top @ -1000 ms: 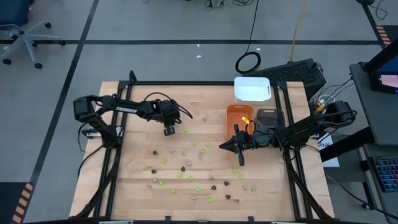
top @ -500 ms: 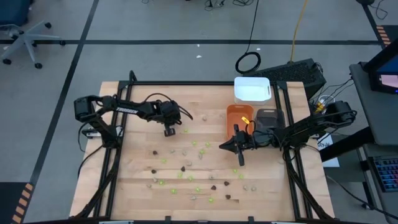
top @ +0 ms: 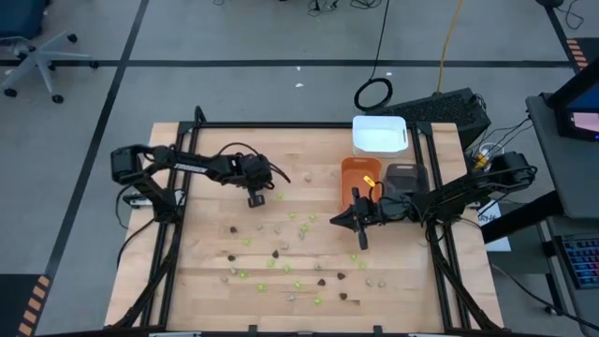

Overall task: Sort Halloween decoration
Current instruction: Put the black skull toy into the orange bin

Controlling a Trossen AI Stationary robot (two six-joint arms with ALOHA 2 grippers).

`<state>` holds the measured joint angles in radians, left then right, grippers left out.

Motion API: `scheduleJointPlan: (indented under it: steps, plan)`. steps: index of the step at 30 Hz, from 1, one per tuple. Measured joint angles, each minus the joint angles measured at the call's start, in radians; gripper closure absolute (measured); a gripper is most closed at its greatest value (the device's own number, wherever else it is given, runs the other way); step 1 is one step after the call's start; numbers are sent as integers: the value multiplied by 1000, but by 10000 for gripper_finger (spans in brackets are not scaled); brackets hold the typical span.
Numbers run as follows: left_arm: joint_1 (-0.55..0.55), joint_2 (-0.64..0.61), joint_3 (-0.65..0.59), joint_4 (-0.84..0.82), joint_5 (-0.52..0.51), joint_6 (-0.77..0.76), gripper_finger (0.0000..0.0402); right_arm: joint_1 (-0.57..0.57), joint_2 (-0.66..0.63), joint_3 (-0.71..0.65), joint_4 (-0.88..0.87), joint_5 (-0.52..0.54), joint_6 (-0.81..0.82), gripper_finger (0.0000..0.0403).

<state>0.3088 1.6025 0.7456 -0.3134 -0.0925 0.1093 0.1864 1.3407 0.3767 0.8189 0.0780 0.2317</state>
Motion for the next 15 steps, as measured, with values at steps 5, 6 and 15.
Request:
scheduleJointPlan:
  steps: [5,6,15]
  plan:
    - [-36,-55,-2,-53,-13,-45,391,0,0,0,-4,0,10,403]
    - [-46,-69,-2,-69,-15,-45,390,0,0,0,-4,0,10,403]
    - [-116,-134,0,-11,-98,106,305,5,0,0,-8,1,-5,403]
